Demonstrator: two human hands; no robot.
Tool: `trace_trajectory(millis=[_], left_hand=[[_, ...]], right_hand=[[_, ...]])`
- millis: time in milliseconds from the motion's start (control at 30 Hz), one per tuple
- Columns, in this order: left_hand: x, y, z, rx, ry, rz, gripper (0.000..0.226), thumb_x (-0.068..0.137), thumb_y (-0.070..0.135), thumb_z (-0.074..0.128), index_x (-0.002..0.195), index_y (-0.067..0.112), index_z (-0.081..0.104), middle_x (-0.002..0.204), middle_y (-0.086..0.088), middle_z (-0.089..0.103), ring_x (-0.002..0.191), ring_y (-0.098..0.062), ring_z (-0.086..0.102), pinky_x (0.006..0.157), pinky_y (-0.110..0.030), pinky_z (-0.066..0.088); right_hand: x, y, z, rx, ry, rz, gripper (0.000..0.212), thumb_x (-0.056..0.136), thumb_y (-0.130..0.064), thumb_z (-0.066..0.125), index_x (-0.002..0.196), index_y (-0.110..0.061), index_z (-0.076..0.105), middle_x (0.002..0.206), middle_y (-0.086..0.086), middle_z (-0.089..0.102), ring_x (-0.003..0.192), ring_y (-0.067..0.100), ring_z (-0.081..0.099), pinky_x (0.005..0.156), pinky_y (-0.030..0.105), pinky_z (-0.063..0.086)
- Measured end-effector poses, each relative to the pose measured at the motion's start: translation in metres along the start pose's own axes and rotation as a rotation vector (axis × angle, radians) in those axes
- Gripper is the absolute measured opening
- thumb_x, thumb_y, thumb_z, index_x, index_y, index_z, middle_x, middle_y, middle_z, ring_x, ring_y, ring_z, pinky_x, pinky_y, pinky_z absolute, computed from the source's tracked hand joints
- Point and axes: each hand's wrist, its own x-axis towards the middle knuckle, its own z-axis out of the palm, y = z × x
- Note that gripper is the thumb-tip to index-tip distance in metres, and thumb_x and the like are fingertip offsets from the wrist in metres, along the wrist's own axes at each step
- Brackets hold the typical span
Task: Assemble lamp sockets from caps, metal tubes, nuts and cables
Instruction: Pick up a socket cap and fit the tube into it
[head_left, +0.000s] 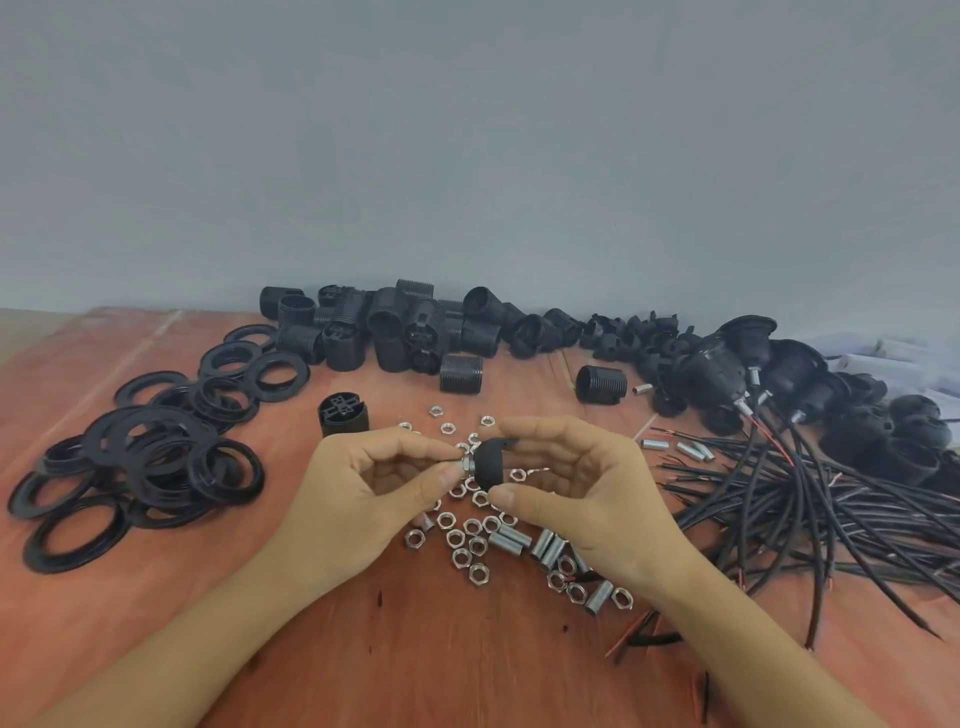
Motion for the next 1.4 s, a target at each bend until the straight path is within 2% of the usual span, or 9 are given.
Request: trace_trajectory(millis=[133, 267, 467, 567, 700, 867, 1067, 1300, 1400], left_hand=[[-0.001, -0.001, 0.0, 0.007, -0.007, 0.005, 0.012, 0.072, 0.016, 0.074, 0.082, 0.019, 0.079, 0.072, -0.009, 0.071, 0.055, -0.009, 0.063, 0.051, -0.019, 0.052], [-0.003, -0.001, 0.0, 0.163, 0.009, 0.092, 0.013, 0.077, 0.02, 0.079, 0.089, 0.025, 0.076, 0.079, -0.001, 0.072, 0.063, -0.01, 0.064, 0.055, -0.022, 0.053], [-0.007, 0.004, 0.004, 0.247, -0.039, 0.253, 0.013, 0.08, 0.022, 0.075, 0.092, 0.026, 0.074, 0.088, 0.011, 0.073, 0.071, -0.011, 0.066, 0.06, -0.021, 0.051], [-0.008, 0.005, 0.004, 0.216, -0.038, 0.264, 0.014, 0.079, 0.027, 0.071, 0.092, 0.026, 0.074, 0.088, 0.012, 0.073, 0.07, -0.01, 0.066, 0.059, -0.021, 0.051], [-0.007, 0.003, 0.003, 0.184, 0.009, 0.226, 0.008, 0.078, 0.024, 0.077, 0.086, 0.024, 0.076, 0.083, 0.01, 0.073, 0.062, -0.011, 0.065, 0.054, -0.029, 0.054], [-0.004, 0.002, 0.003, 0.15, 0.081, 0.174, 0.009, 0.078, 0.018, 0.074, 0.086, 0.022, 0.075, 0.07, 0.004, 0.069, 0.053, -0.011, 0.063, 0.05, -0.015, 0.049], [-0.006, -0.001, 0.001, 0.098, -0.037, 0.143, 0.012, 0.078, 0.021, 0.077, 0.089, 0.024, 0.076, 0.08, -0.005, 0.071, 0.056, -0.018, 0.065, 0.054, -0.025, 0.054], [-0.005, 0.0, 0.005, 0.039, 0.009, 0.128, 0.006, 0.08, 0.014, 0.077, 0.086, 0.017, 0.076, 0.072, -0.007, 0.069, 0.051, -0.017, 0.062, 0.05, -0.024, 0.052], [-0.001, 0.003, 0.004, 0.009, 0.076, 0.127, 0.011, 0.075, 0.01, 0.07, 0.085, 0.013, 0.073, 0.069, -0.008, 0.068, 0.049, -0.013, 0.06, 0.048, -0.02, 0.051]], right_hand=[[0.0, 0.003, 0.0, -0.019, 0.013, 0.024, 0.042, 0.065, -0.022, 0.083, 0.105, -0.023, 0.072, 0.099, 0.002, 0.077, 0.094, 0.017, 0.072, 0.084, 0.025, 0.057], [0.0, 0.001, 0.004, -0.009, 0.035, 0.093, 0.029, 0.071, -0.041, 0.074, 0.092, -0.02, 0.077, 0.085, 0.005, 0.077, 0.076, 0.015, 0.073, 0.065, 0.019, 0.053], [-0.002, -0.002, 0.018, -0.132, 0.066, 0.184, 0.073, 0.082, -0.065, 0.042, 0.048, -0.001, 0.057, 0.048, 0.02, 0.061, 0.039, 0.016, 0.057, 0.044, 0.02, 0.046], [-0.003, -0.003, 0.022, -0.156, 0.128, 0.123, 0.074, 0.091, -0.055, 0.042, 0.057, 0.01, 0.047, 0.045, 0.022, 0.047, 0.036, 0.009, 0.045, 0.042, 0.018, 0.038], [-0.003, 0.001, 0.021, -0.11, 0.156, 0.1, 0.009, 0.099, -0.014, 0.054, 0.093, -0.016, 0.06, 0.053, -0.006, 0.062, 0.039, 0.008, 0.046, 0.039, 0.016, 0.034], [-0.01, -0.004, 0.025, 0.055, 0.108, -0.049, 0.013, 0.097, -0.015, 0.056, 0.106, -0.024, 0.056, 0.064, 0.003, 0.067, 0.047, 0.01, 0.057, 0.047, 0.017, 0.044], [-0.004, -0.006, 0.02, 0.072, 0.147, -0.039, 0.012, 0.09, -0.032, 0.059, 0.087, -0.021, 0.063, 0.055, -0.003, 0.059, 0.041, 0.008, 0.048, 0.04, 0.015, 0.038], [-0.005, 0.002, 0.019, -0.036, 0.145, 0.013, 0.015, 0.097, -0.008, 0.057, 0.101, -0.021, 0.063, 0.081, -0.001, 0.073, 0.049, 0.006, 0.056, 0.044, 0.011, 0.039], [-0.008, -0.001, 0.021, -0.009, 0.06, -0.04, 0.02, 0.092, -0.016, 0.064, 0.111, -0.024, 0.064, 0.086, 0.001, 0.072, 0.055, 0.008, 0.059, 0.049, 0.016, 0.043]])
